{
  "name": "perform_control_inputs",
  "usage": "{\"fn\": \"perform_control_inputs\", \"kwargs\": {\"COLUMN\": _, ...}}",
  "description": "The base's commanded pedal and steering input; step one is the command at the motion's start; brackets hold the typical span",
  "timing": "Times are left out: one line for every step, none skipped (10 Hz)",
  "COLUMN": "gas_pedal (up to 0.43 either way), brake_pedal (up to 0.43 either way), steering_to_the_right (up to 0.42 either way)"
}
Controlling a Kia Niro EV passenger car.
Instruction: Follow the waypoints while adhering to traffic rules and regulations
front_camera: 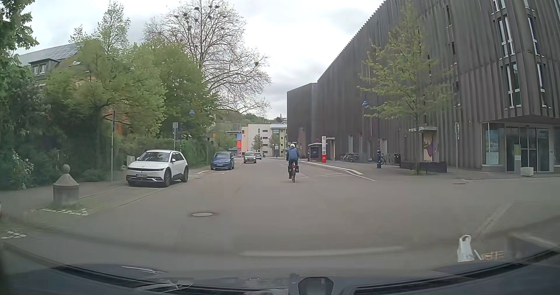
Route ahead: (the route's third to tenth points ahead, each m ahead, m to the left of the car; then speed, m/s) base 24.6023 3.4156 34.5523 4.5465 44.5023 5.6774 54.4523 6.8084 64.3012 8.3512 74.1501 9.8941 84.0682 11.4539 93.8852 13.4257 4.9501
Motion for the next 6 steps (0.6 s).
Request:
{"fn": "perform_control_inputs", "kwargs": {"gas_pedal": 0.000, "brake_pedal": 0.000, "steering_to_the_right": 0.002}}
{"fn": "perform_control_inputs", "kwargs": {"gas_pedal": 0.000, "brake_pedal": 0.000, "steering_to_the_right": 0.002}}
{"fn": "perform_control_inputs", "kwargs": {"gas_pedal": 0.008, "brake_pedal": 0.000, "steering_to_the_right": 0.001}}
{"fn": "perform_control_inputs", "kwargs": {"gas_pedal": 0.039, "brake_pedal": 0.000, "steering_to_the_right": 0.001}}
{"fn": "perform_control_inputs", "kwargs": {"gas_pedal": 0.067, "brake_pedal": 0.000, "steering_to_the_right": 0.002}}
{"fn": "perform_control_inputs", "kwargs": {"gas_pedal": 0.079, "brake_pedal": 0.000, "steering_to_the_right": 0.003}}
